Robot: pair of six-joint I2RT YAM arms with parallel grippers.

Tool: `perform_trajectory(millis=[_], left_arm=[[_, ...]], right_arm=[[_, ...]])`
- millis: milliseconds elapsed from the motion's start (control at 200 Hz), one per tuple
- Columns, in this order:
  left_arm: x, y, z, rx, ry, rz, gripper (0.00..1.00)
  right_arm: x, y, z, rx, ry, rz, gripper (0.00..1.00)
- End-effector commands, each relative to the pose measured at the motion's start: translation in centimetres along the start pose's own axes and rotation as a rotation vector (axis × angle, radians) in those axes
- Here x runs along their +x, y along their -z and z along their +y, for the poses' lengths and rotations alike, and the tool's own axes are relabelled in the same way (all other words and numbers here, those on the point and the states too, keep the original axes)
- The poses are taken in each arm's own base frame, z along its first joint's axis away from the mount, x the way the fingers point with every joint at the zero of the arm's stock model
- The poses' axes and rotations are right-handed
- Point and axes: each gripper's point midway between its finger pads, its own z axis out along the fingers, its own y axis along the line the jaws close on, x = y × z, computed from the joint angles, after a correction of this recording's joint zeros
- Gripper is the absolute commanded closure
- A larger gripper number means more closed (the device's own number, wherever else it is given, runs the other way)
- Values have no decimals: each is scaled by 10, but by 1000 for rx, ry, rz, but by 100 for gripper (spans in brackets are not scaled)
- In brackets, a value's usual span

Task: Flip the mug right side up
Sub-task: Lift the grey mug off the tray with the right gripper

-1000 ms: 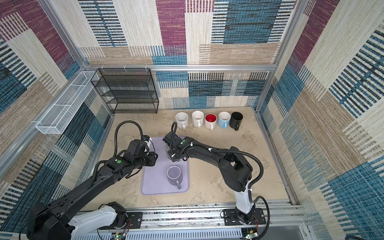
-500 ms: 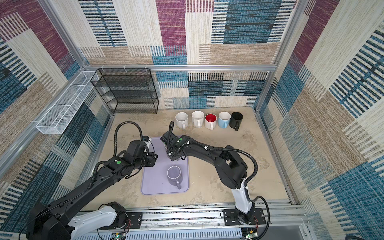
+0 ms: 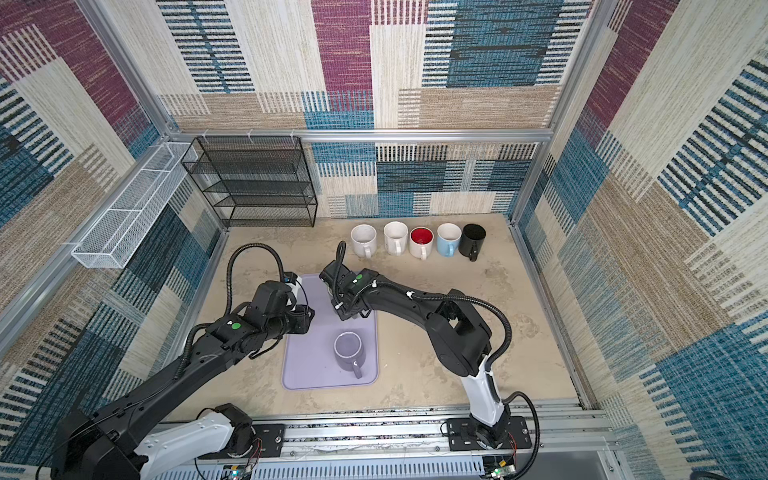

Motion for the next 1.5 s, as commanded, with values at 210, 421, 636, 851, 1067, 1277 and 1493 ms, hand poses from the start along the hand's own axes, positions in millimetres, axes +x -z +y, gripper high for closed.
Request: perform_trajectory(millis=[210,421,636,851,1067,1277,1493], left_arm=[[0,1,1,-7,-19,-2,60],[-3,1,0,-5,-19,-6,60],[-5,-2,-2,5,-23,7,59],[-7,-1,-1,9,-16,3,59],[-8,-2,2,11,-6,3,59],[-7,-5,3,42,17,3,58],[-21,-2,2,101,53,-33,58]], right_arm=[[-7,-3,0,-14,-1,-27,83],[-13,1,-6,-16,-10,-58,99],[-23,12,-15,-66,-29,-133,100],[-44,35,-21,-202,-66,-268,100],[-56,43,-24,-300,-89,-352,100],[-67,58,-24,-396,-112,-452,100],[-69,70,-29,-499,-149,-519,100]])
